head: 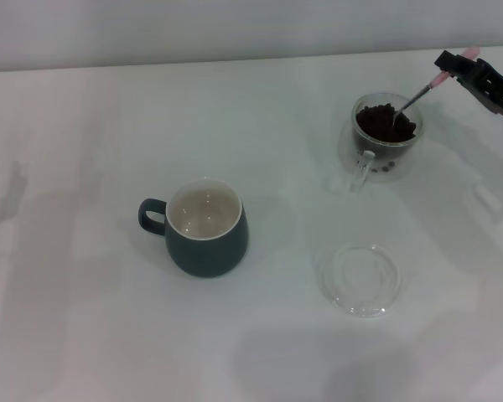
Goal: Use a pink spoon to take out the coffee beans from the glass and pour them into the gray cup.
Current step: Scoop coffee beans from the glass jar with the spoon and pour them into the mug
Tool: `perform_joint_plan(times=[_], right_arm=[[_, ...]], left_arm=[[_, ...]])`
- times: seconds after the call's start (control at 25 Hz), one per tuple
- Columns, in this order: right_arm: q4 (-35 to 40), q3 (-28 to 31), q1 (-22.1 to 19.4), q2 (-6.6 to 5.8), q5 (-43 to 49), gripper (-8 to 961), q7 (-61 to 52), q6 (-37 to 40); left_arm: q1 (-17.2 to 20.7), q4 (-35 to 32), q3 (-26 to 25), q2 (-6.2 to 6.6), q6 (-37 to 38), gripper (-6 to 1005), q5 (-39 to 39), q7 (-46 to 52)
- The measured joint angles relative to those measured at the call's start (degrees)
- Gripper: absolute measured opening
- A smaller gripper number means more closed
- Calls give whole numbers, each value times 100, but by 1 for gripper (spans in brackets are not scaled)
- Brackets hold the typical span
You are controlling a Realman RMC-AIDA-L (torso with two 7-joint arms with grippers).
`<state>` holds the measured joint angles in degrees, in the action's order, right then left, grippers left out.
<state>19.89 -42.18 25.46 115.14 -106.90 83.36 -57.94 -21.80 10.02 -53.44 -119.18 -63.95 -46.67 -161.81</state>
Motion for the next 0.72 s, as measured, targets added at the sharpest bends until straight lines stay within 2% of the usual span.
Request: perform_joint_plan(times=[0.24,0.72], right_arm=[[-44,-65,12,-17,19,153,-835,353],[-4,-34,12,-31,0,155,-1460,422]], left_arm=[[1,0,0,0,-5,875,0,0],[10,0,0,0,-4,876,0,0]])
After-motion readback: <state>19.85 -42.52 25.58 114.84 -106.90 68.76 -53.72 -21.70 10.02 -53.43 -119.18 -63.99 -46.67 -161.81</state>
